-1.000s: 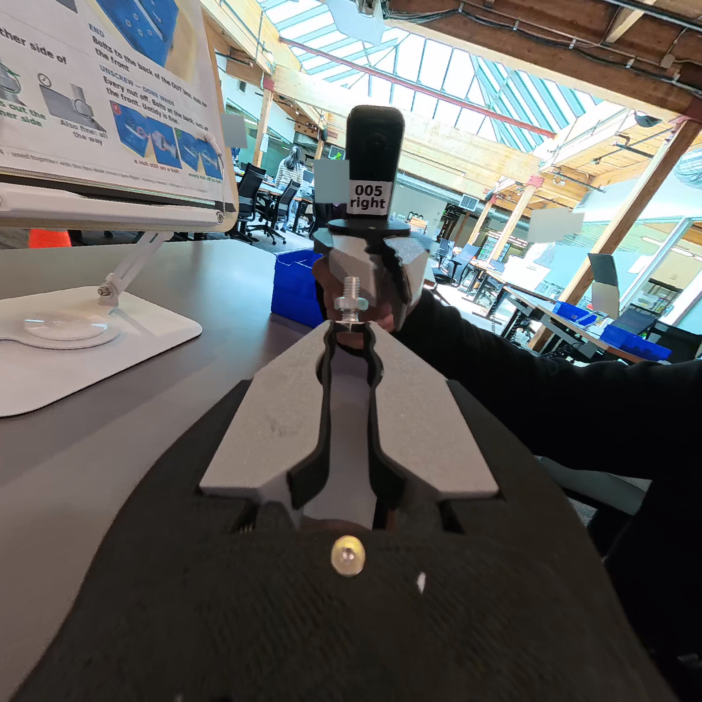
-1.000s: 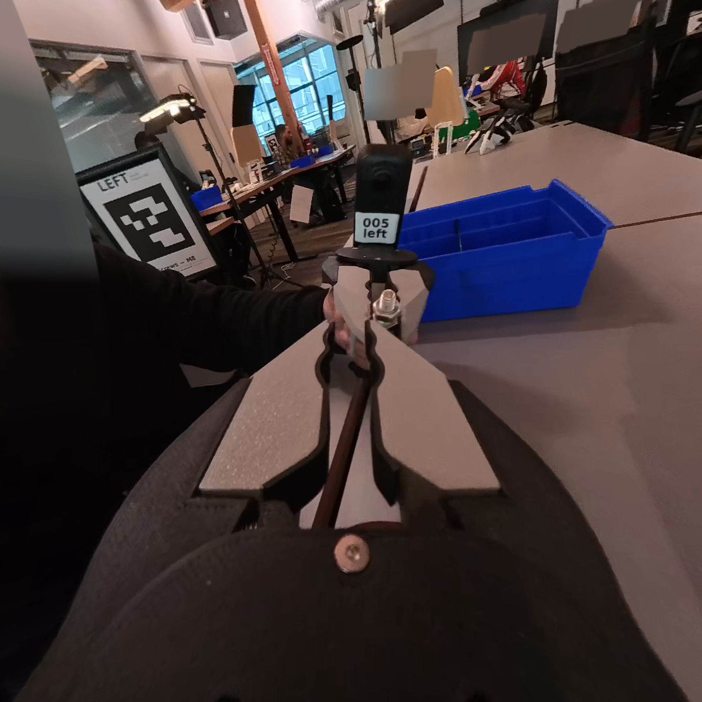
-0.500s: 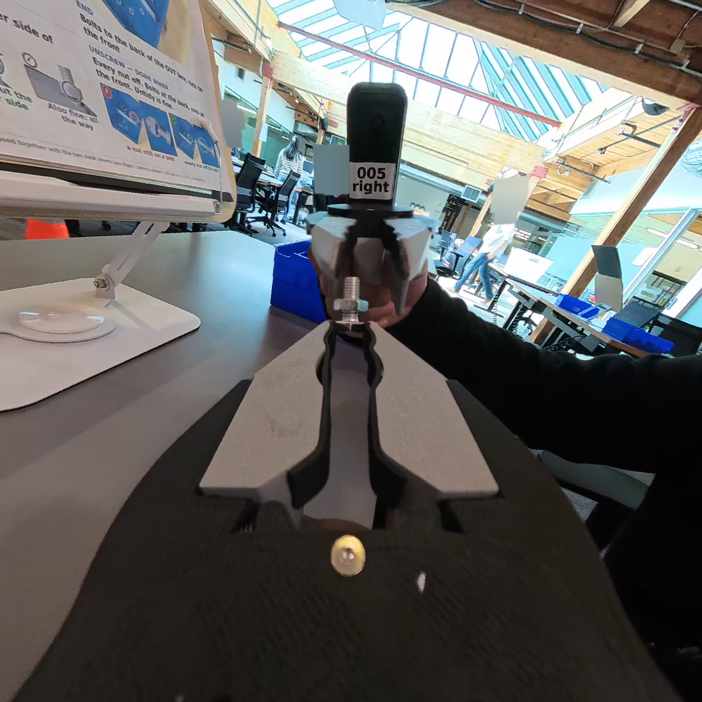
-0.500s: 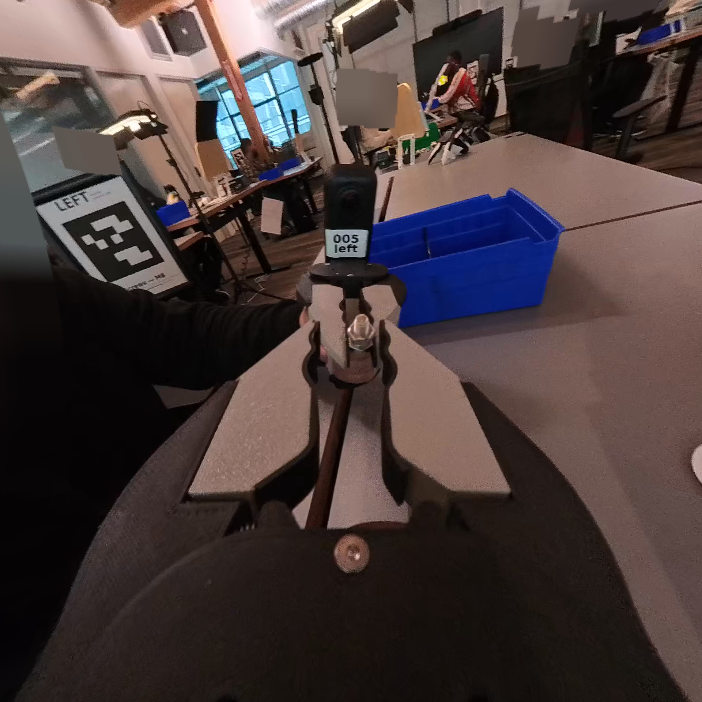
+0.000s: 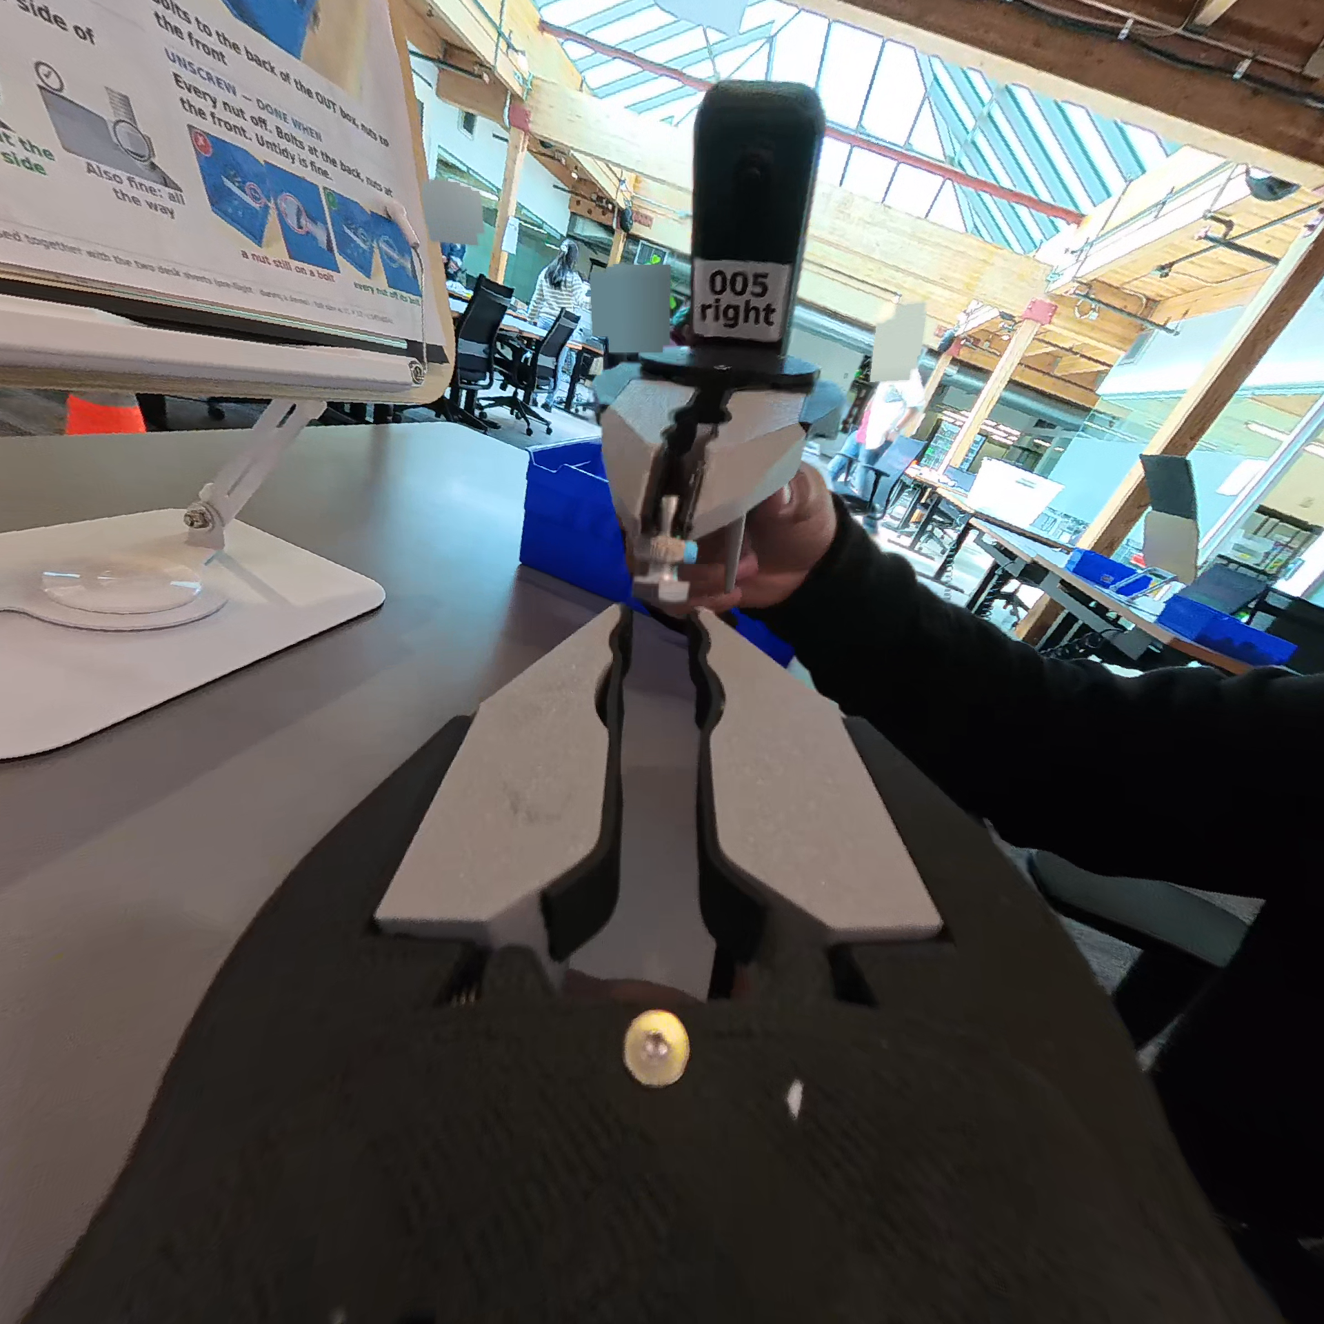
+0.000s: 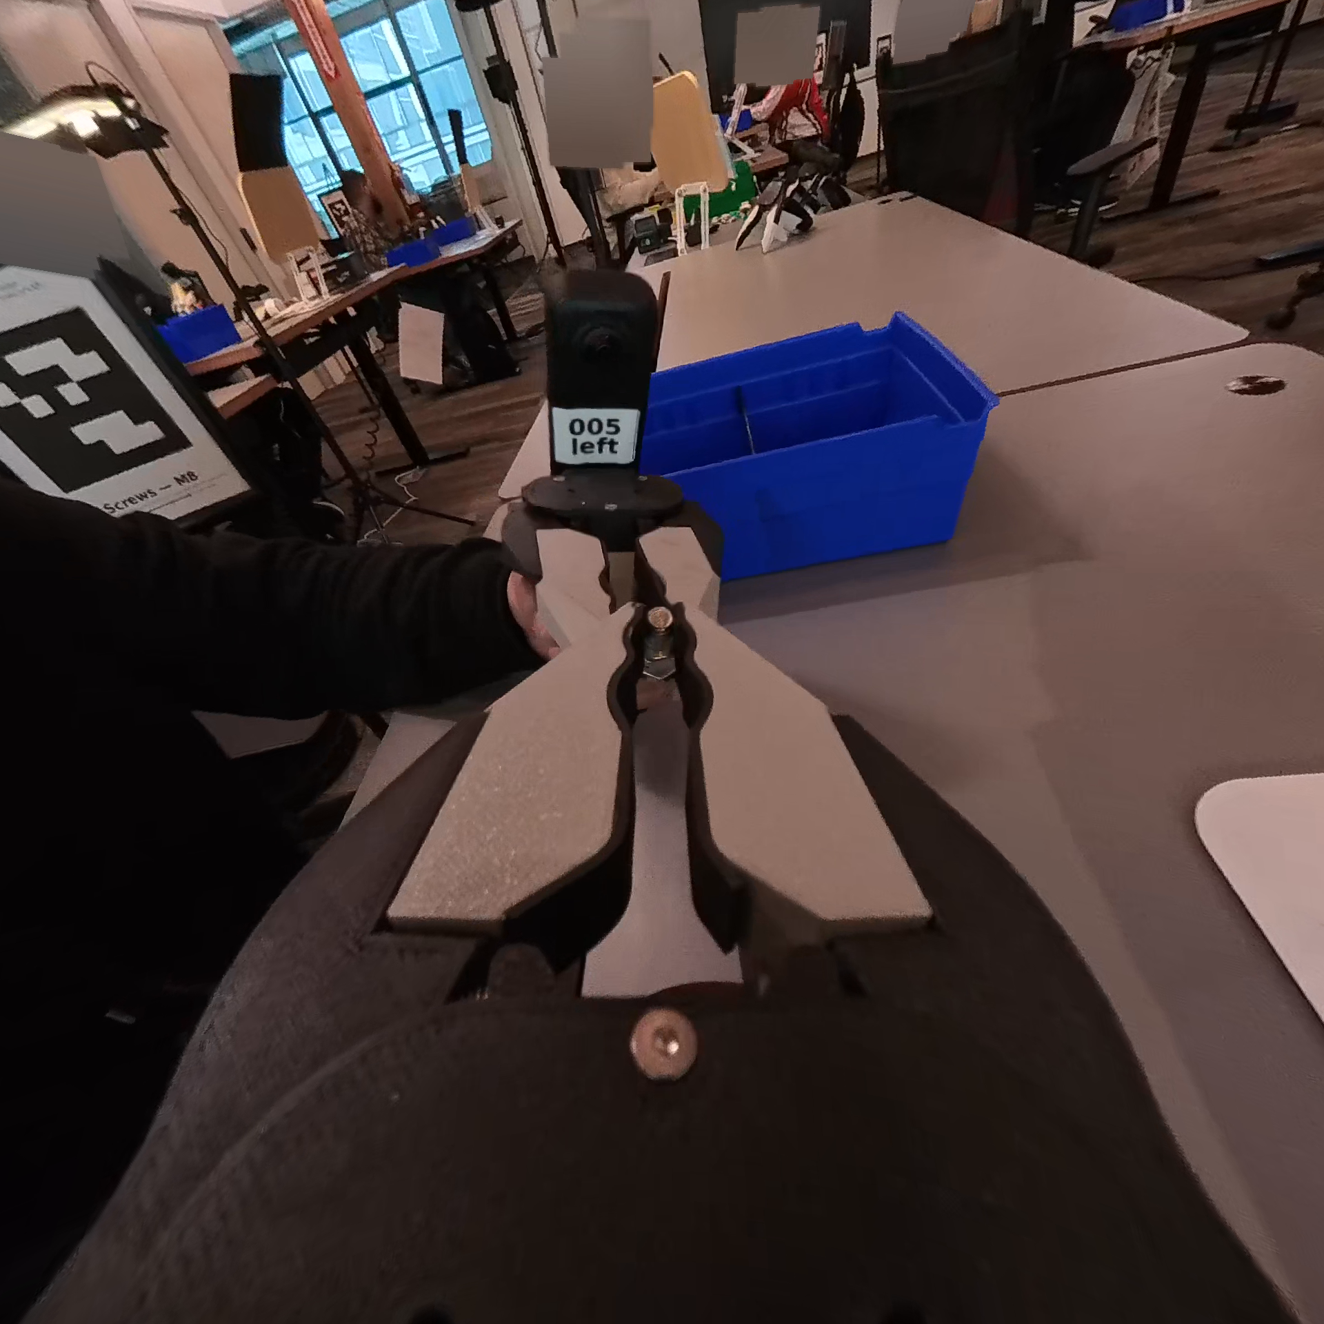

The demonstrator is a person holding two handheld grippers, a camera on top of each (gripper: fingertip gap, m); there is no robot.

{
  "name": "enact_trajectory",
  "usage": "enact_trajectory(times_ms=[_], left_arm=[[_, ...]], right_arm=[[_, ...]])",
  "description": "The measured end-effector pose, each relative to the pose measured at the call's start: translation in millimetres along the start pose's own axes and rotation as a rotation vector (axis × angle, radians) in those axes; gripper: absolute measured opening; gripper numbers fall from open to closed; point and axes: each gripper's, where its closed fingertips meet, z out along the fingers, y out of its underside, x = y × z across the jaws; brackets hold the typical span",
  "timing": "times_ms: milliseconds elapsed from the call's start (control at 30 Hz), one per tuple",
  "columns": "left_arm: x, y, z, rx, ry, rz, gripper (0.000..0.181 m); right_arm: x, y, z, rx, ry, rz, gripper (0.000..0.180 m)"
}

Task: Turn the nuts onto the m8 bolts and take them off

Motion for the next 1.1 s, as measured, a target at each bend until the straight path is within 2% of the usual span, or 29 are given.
enact_trajectory(times_ms=[100,167,233,333,400,467,567,633,733,800,833,867,933,1033,1100], left_arm=[[-5,5,0,-0.033,-0.02,-0.004,0.025],[-6,7,1,-0.039,-0.025,-0.007,0.026],[-6,9,2,-0.051,-0.026,0.002,0.026],[-6,10,3,-0.054,-0.033,0.012,0.024],[-7,12,3,-0.059,-0.035,0.004,0.024],[-9,14,3,-0.064,-0.04,0.001,0.023],[-13,17,3,-0.073,-0.047,-0.004,0.021],[-15,19,3,-0.078,-0.054,-0.005,0.02],[-17,21,3,-0.08,-0.06,-0.008,0.02],[-19,21,2,-0.083,-0.063,-0.008,0.02],[-19,21,2,-0.082,-0.064,-0.01,0.019],[-19,21,2,-0.083,-0.062,-0.012,0.02],[-19,22,3,-0.088,-0.057,-0.018,0.02],[-17,24,4,-0.094,-0.054,-0.015,0.02],[-15,24,5,-0.098,-0.048,-0.011,0.02]], right_arm=[[4,-16,-20,0.021,0.084,-0.026,0.004],[14,-28,-46,-0.022,0.261,-0.098,0.004],[28,-42,-93,-0.069,0.502,-0.174,0.004],[45,-48,-188,-0.135,0.856,-0.213,0.004],[55,-37,-259,-0.183,1.09,-0.154,0.004],[62,-12,-320,-0.229,1.256,-0.035,0.004],[75,52,-364,-0.371,1.3,0.212,0.004],[90,100,-375,-0.494,1.281,0.355,0.005],[99,164,-366,-0.626,1.145,0.577,0.005],[105,177,-368,-0.675,1.159,0.616,0.012],[108,169,-370,-0.655,1.194,0.607,0.037],[110,155,-371,-0.607,1.225,0.575,0.045],[110,113,-368,-0.473,1.262,0.441,0.041],[97,56,-369,-0.365,1.36,0.26,0.048],[79,7,-348,-0.259,1.354,0.091,0.046]])
